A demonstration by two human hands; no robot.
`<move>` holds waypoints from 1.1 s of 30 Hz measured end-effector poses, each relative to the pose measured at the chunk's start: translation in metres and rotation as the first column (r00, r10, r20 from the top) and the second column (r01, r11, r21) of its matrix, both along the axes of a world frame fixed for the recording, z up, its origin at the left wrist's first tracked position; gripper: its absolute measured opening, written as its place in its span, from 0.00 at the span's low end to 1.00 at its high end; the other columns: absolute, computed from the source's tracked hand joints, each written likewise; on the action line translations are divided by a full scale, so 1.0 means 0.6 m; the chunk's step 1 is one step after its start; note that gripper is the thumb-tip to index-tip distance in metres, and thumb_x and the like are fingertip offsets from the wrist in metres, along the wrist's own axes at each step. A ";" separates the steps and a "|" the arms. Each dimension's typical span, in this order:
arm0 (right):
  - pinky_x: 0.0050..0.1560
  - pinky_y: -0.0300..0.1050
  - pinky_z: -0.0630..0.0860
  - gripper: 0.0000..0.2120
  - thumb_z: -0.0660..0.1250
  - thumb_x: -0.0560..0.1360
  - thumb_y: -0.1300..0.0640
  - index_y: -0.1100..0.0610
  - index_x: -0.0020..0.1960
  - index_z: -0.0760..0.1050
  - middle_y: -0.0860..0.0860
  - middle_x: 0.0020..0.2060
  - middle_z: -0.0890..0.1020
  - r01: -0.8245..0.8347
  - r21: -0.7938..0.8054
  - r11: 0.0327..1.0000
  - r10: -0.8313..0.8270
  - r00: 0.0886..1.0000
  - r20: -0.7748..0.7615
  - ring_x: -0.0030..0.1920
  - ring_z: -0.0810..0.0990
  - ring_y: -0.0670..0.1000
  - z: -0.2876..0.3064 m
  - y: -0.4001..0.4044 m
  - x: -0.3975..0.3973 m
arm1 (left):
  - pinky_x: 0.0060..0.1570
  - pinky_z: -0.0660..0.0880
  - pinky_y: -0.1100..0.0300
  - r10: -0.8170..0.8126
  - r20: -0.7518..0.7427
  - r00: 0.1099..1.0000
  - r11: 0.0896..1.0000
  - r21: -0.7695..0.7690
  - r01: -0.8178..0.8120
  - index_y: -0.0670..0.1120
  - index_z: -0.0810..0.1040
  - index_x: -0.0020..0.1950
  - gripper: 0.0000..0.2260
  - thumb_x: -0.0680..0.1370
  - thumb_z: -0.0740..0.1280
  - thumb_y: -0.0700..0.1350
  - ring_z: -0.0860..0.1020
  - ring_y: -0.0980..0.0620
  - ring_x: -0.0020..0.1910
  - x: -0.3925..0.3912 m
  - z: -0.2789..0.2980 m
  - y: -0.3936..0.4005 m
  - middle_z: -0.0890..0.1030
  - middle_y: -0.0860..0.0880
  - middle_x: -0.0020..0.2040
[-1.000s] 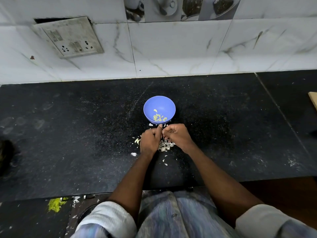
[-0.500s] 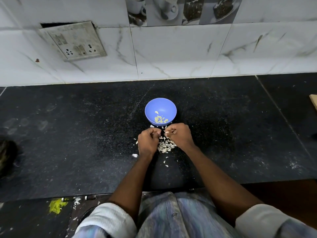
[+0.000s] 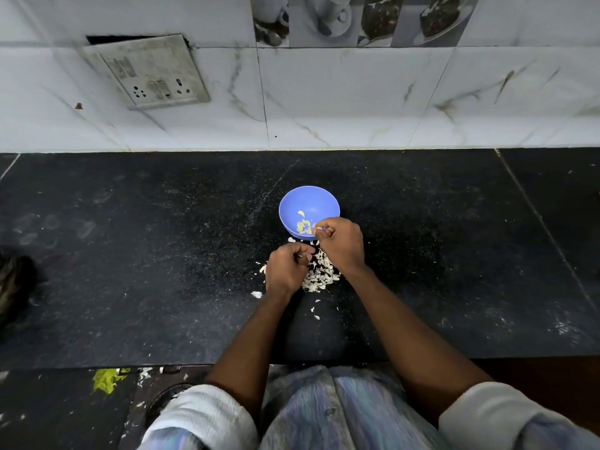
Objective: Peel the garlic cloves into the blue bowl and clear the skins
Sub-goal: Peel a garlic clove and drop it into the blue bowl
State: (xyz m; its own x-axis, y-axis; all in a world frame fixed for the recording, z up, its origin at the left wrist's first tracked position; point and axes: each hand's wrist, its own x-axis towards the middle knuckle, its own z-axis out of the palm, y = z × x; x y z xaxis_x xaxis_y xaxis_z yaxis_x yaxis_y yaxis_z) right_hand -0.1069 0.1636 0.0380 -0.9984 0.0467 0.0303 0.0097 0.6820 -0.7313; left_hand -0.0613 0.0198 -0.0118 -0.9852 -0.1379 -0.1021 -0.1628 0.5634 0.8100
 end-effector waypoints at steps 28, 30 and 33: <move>0.42 0.47 0.76 0.11 0.71 0.74 0.67 0.50 0.46 0.82 0.49 0.49 0.78 -0.415 0.261 0.871 0.379 0.908 0.181 0.48 0.82 0.56 -0.066 -0.115 0.078 | 0.53 0.81 0.58 0.379 -0.020 0.925 0.925 0.046 -0.378 0.50 0.87 0.54 0.16 0.75 0.72 0.31 0.82 0.58 0.46 0.091 -0.024 -0.132 0.86 0.55 0.50; 0.43 0.49 0.77 0.12 0.71 0.75 0.67 0.50 0.46 0.82 0.49 0.49 0.79 -0.395 0.252 0.884 0.355 0.916 0.188 0.49 0.82 0.55 -0.067 -0.109 0.074 | 0.51 0.82 0.57 0.355 0.004 0.935 0.935 0.010 -0.355 0.51 0.87 0.54 0.14 0.76 0.73 0.34 0.83 0.56 0.46 0.089 -0.023 -0.129 0.85 0.55 0.51; 0.46 0.52 0.79 0.10 0.70 0.77 0.65 0.50 0.48 0.82 0.50 0.50 0.80 -0.362 0.197 0.911 0.332 0.928 0.167 0.50 0.82 0.55 -0.068 -0.102 0.068 | 0.51 0.80 0.57 0.300 0.016 0.954 0.949 -0.104 -0.297 0.53 0.87 0.55 0.11 0.77 0.74 0.39 0.82 0.54 0.50 0.082 -0.016 -0.114 0.83 0.54 0.54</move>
State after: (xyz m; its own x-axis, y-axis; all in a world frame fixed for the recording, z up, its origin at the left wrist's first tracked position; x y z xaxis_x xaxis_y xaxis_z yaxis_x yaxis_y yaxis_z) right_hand -0.0658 0.1024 -0.0028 -0.9463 -0.2965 -0.1288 -0.1738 0.8025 -0.5708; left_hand -0.0124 -0.0489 -0.0213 -0.8941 -0.4359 -0.1029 -0.3598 0.5623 0.7446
